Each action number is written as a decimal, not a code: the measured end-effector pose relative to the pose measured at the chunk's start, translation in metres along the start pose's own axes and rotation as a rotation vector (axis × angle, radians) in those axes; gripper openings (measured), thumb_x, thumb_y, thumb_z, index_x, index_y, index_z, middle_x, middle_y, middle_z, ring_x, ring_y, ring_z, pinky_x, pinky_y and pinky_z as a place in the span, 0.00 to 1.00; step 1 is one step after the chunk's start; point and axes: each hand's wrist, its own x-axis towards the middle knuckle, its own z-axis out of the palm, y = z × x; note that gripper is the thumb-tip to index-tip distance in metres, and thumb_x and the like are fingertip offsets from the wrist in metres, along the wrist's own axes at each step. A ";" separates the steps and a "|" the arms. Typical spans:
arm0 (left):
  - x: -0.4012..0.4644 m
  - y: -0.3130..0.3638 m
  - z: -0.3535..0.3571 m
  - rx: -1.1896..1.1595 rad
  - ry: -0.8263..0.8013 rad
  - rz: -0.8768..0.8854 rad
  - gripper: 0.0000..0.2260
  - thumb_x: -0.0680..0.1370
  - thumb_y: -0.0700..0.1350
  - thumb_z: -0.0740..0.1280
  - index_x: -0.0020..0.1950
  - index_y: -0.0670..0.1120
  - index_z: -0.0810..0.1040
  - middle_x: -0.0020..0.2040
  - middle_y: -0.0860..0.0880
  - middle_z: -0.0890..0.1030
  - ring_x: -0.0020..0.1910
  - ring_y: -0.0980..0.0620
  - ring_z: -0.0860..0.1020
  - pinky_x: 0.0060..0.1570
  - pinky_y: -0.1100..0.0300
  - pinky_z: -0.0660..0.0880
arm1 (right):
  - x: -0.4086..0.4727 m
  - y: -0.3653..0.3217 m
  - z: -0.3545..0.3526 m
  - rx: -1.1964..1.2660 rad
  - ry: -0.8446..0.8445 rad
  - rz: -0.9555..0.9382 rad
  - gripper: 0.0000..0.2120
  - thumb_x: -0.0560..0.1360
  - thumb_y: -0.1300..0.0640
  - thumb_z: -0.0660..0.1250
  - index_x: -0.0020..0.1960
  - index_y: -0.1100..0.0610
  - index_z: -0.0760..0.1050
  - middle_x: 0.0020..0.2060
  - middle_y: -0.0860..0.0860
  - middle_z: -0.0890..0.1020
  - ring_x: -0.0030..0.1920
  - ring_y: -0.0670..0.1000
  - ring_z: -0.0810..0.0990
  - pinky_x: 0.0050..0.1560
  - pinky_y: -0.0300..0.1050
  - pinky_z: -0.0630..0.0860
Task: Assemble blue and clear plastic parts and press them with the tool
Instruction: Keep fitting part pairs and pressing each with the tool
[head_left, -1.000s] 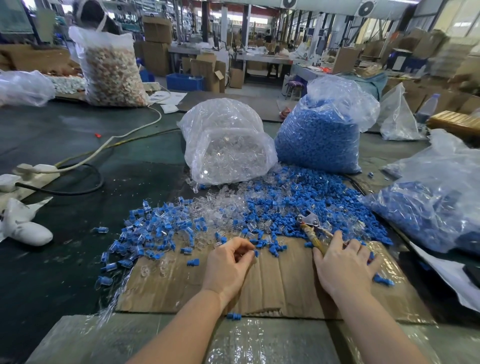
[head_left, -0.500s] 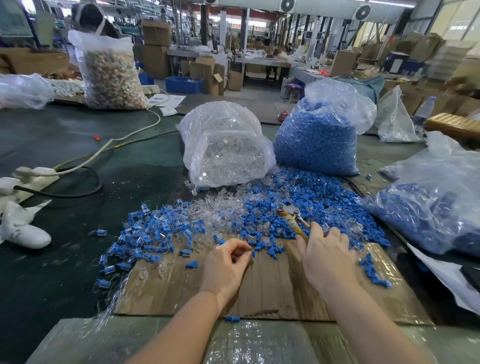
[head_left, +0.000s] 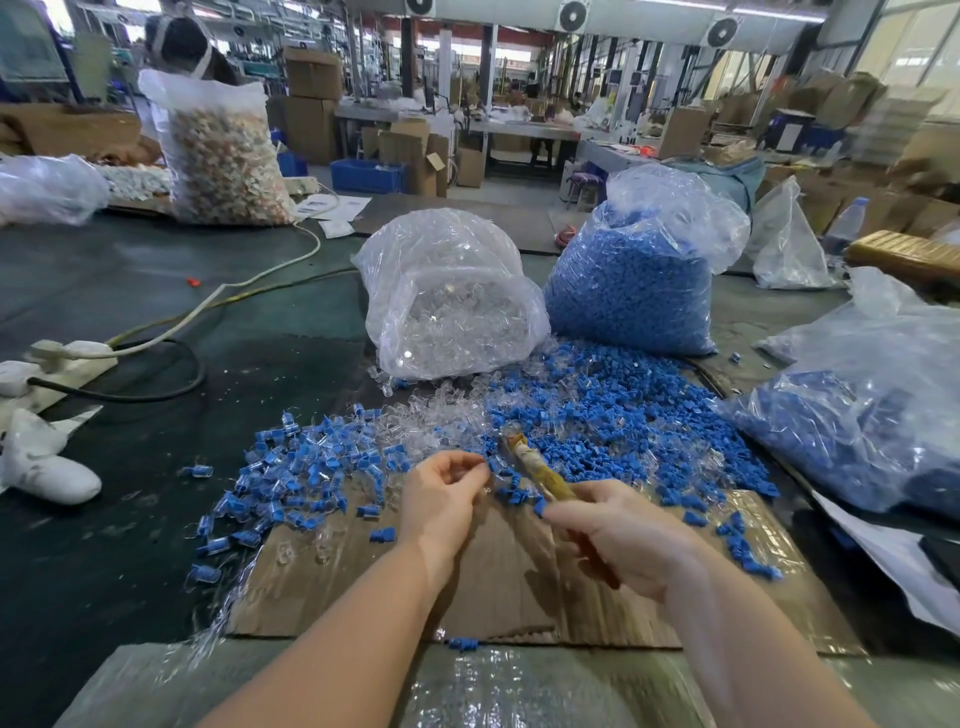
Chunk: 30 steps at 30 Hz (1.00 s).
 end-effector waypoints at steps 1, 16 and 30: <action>0.002 0.003 0.000 -0.015 0.011 -0.016 0.03 0.75 0.37 0.68 0.45 0.44 0.79 0.37 0.45 0.80 0.29 0.53 0.75 0.26 0.64 0.73 | -0.001 0.000 0.003 0.004 -0.018 0.017 0.03 0.74 0.66 0.63 0.45 0.61 0.71 0.28 0.51 0.68 0.27 0.48 0.65 0.29 0.41 0.61; 0.018 0.019 -0.007 0.065 0.093 -0.051 0.04 0.75 0.38 0.67 0.45 0.46 0.80 0.41 0.47 0.81 0.34 0.55 0.77 0.27 0.68 0.73 | -0.006 -0.014 0.013 -0.214 -0.069 0.090 0.15 0.70 0.69 0.59 0.55 0.59 0.70 0.38 0.55 0.71 0.41 0.53 0.70 0.42 0.49 0.68; 0.014 0.019 0.003 0.056 0.173 -0.100 0.03 0.76 0.39 0.68 0.46 0.45 0.80 0.41 0.45 0.81 0.41 0.47 0.80 0.47 0.47 0.79 | -0.008 -0.015 0.011 -0.250 -0.130 0.083 0.16 0.69 0.69 0.60 0.54 0.56 0.66 0.45 0.57 0.76 0.44 0.54 0.76 0.45 0.48 0.77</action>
